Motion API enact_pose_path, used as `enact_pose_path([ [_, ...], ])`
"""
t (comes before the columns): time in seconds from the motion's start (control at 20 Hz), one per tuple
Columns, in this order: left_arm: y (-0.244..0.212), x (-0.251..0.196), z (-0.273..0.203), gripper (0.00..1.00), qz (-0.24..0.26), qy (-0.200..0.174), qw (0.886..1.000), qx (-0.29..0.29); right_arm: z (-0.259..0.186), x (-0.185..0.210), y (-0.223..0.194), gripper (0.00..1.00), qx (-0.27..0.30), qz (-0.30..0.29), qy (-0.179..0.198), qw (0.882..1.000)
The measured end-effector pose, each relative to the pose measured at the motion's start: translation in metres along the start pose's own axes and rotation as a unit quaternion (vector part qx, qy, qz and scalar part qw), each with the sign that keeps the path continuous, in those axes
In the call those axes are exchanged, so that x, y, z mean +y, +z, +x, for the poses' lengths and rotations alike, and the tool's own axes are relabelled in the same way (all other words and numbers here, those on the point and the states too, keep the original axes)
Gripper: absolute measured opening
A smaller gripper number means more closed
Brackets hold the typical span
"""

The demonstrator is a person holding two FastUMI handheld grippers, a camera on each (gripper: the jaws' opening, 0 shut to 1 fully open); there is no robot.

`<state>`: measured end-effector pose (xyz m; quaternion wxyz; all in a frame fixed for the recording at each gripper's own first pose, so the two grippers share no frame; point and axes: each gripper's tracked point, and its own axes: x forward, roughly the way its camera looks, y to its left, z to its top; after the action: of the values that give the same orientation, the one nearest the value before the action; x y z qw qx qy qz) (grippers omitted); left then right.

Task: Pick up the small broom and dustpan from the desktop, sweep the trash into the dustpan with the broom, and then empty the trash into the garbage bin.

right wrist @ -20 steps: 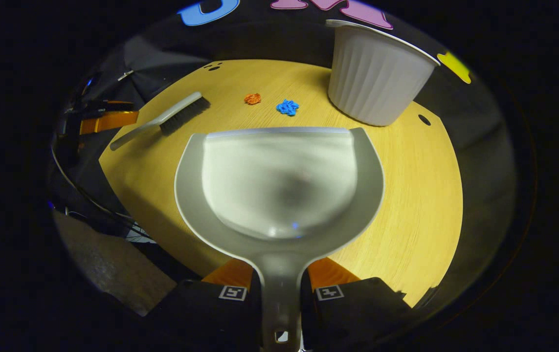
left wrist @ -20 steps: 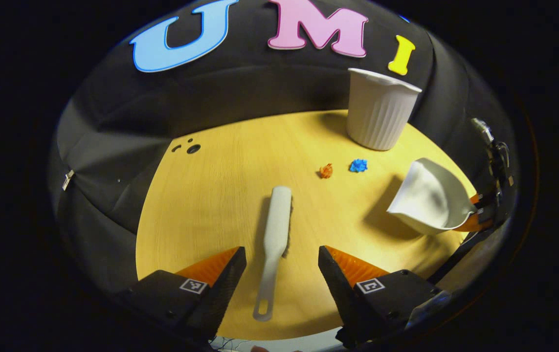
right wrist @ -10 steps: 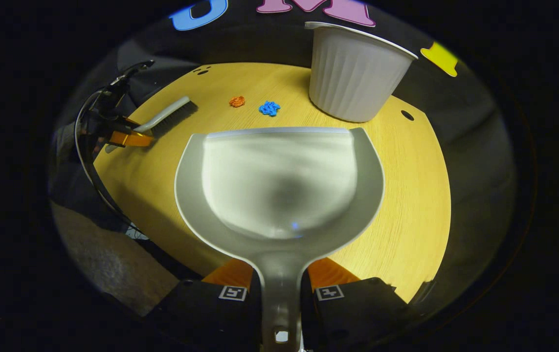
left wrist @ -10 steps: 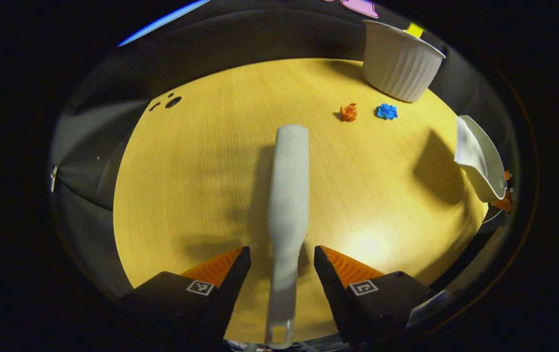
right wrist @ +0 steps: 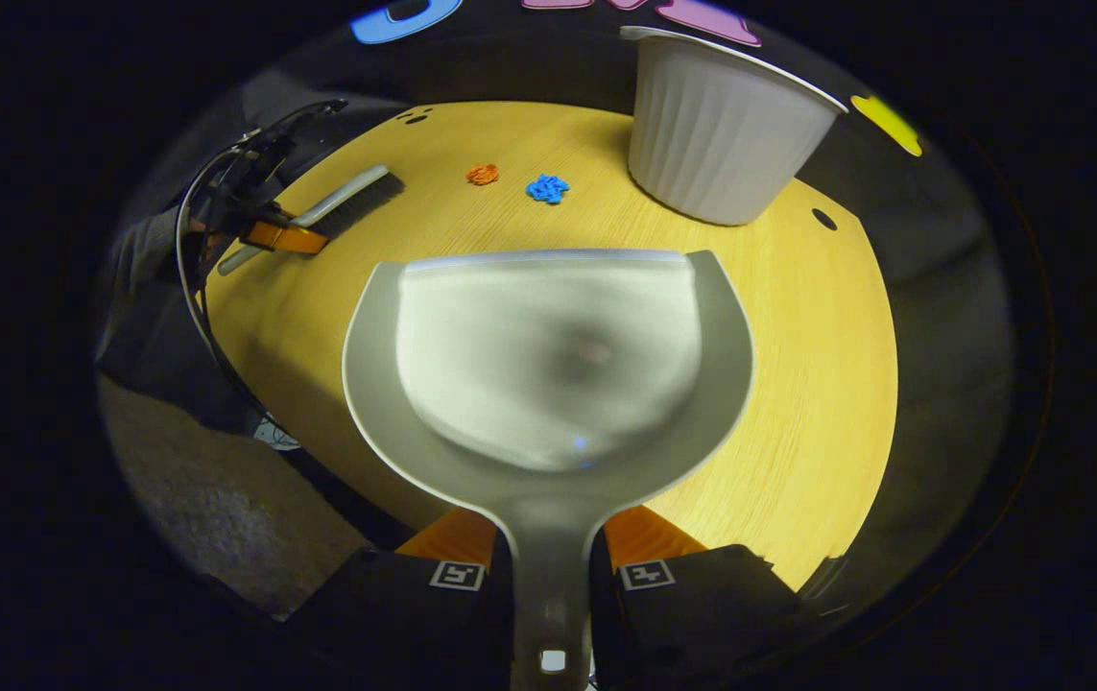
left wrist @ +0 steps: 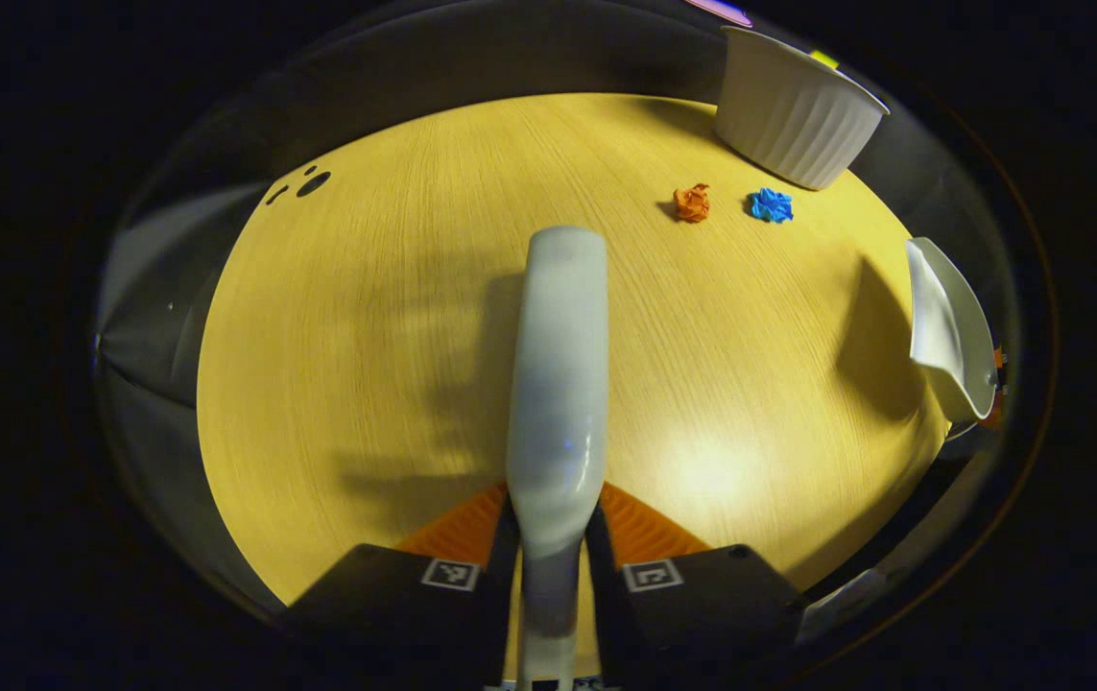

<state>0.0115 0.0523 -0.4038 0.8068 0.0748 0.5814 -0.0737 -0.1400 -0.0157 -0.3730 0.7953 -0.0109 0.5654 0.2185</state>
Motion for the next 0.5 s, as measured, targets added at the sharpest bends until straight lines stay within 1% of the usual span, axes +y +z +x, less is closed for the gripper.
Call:
enact_pose_path([
  [0.05,0.003,0.0,0.002,0.31,0.001,0.008,1.0,0.002,0.001,0.001,0.0,0.36,0.01,-0.007,0.006,1.0],
  [0.1,0.008,0.004,0.001,0.29,0.009,0.026,1.0,-0.003,0.001,0.001,0.001,0.36,0.02,-0.012,0.01,1.0],
  [0.15,0.019,0.006,-0.001,0.27,0.023,0.04,0.999,-0.017,0.002,0.002,0.004,0.39,0.031,-0.017,0.014,0.999],
  [0.2,0.033,0.006,-0.004,0.25,0.038,0.05,0.997,-0.038,0.003,0.001,0.008,0.36,0.041,-0.021,0.018,0.999],
  [0.3,0.067,0.002,-0.009,0.24,0.068,0.065,0.993,-0.071,0.006,-0.002,0.018,0.36,0.059,-0.026,0.025,0.998],
  [0.35,0.08,-0.001,-0.008,0.24,0.078,0.069,0.992,-0.074,0.01,-0.003,0.022,0.39,0.069,-0.024,0.029,0.997],
  [0.4,0.092,-0.004,-0.006,0.24,0.086,0.073,0.991,-0.074,0.014,-0.006,0.026,0.36,0.078,-0.023,0.031,0.996],
  [0.5,0.118,-0.013,0.001,0.24,0.096,0.072,0.99,-0.079,0.02,-0.012,0.033,0.36,0.093,-0.03,0.032,0.995],
])
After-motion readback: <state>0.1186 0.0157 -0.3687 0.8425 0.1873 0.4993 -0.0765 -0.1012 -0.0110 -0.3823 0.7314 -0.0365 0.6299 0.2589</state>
